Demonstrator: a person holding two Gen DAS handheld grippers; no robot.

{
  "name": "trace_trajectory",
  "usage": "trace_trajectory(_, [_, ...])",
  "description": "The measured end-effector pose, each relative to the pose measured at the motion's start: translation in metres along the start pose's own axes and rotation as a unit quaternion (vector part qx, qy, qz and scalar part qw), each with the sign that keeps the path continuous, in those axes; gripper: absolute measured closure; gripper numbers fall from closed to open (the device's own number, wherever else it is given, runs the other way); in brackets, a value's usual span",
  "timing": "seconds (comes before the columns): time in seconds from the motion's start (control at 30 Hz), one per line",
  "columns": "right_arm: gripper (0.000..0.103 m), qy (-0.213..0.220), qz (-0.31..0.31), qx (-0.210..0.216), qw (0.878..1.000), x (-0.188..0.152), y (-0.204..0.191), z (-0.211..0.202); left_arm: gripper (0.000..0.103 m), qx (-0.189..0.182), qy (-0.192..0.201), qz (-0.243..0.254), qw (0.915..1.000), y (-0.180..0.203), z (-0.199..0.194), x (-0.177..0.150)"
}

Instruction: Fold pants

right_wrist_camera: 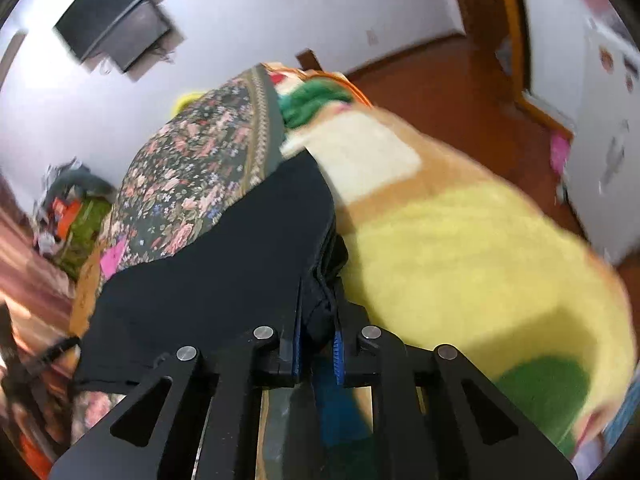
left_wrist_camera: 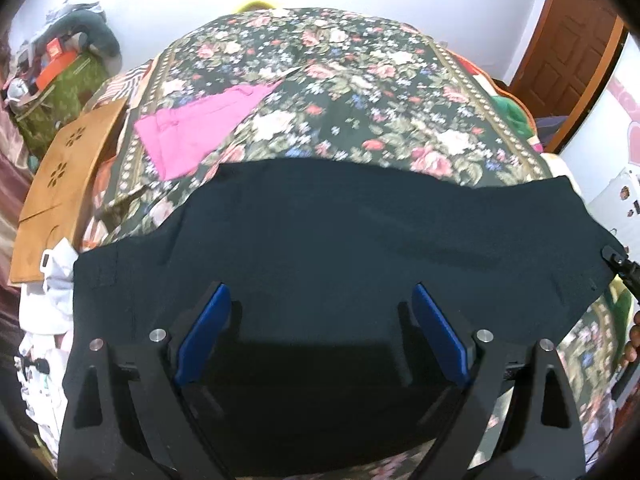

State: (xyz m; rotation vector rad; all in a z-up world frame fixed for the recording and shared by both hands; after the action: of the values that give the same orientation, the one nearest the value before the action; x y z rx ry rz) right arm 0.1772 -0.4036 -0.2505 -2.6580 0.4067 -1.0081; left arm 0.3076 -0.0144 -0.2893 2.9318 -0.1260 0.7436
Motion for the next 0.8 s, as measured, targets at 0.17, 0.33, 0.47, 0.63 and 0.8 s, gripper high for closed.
trace_trajectory(0.17, [0.094,0.025,-0.033,-0.003,0.999,0.027,0.002,-0.002,0.01,-0.007,-0.024,0.012,0.9996,0.02,0.018,0.012])
trace_trajectory(0.33, [0.094,0.011,-0.017,0.004,1.0,0.036,0.014,0.012,0.009,-0.001,-0.059,0.03,0.9978,0.032,0.045,-0.004])
trace_trajectory(0.47, [0.094,0.006,-0.021,0.011,1.0,0.036,0.012,0.012,0.008,0.001,-0.054,0.039,0.9978,0.034,0.041,-0.005])
trace_trajectory(0.63, [0.094,0.032,-0.02,0.038,0.999,0.058,-0.007,-0.005,0.008,0.003,-0.054,0.034,0.998,0.029,0.036,-0.004])
trace_trajectory(0.8, [0.094,0.062,-0.055,0.061,0.995,0.086,-0.049,-0.022,0.008,0.016,-0.014,0.025,0.9995,0.02,0.015,-0.001])
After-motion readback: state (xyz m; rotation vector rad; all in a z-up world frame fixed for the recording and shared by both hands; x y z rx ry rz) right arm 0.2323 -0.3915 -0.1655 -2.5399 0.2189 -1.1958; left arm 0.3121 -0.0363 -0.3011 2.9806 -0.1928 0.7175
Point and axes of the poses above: each gripper's, at about its wrist camera, not at the fingertips, and z roughly the way its jaws point, y to its right, x to its top, the point moved 7 cm from there along z, roughly the way its jaws point, and after that the axes turned 5 degrees about -z, right-handed, at the moved point
